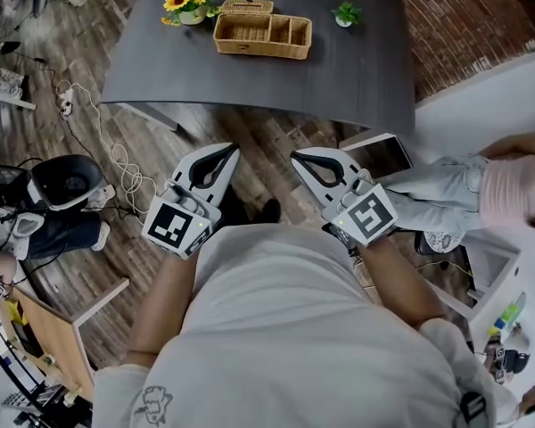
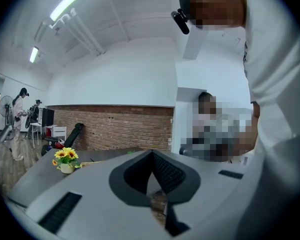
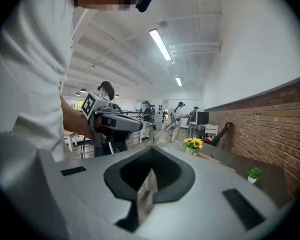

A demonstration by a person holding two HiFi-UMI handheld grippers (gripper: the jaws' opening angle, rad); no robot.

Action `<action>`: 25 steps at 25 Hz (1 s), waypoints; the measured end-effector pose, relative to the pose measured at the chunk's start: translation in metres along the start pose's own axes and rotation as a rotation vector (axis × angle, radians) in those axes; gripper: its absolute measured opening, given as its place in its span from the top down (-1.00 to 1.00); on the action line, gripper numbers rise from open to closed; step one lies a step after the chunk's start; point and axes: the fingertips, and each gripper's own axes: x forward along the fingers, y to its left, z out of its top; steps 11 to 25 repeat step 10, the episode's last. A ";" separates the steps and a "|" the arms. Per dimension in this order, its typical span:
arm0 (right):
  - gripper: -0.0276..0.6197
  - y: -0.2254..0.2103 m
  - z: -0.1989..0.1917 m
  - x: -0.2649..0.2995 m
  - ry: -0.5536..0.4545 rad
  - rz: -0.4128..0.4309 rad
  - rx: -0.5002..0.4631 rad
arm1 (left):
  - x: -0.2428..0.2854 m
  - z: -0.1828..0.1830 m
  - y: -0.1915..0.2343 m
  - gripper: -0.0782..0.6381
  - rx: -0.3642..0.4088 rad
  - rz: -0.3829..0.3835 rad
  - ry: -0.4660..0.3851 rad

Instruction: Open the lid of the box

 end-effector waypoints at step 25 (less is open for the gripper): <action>0.90 -0.003 -0.001 0.005 0.011 0.001 -0.002 | 0.000 -0.001 0.006 0.75 -0.002 0.000 -0.001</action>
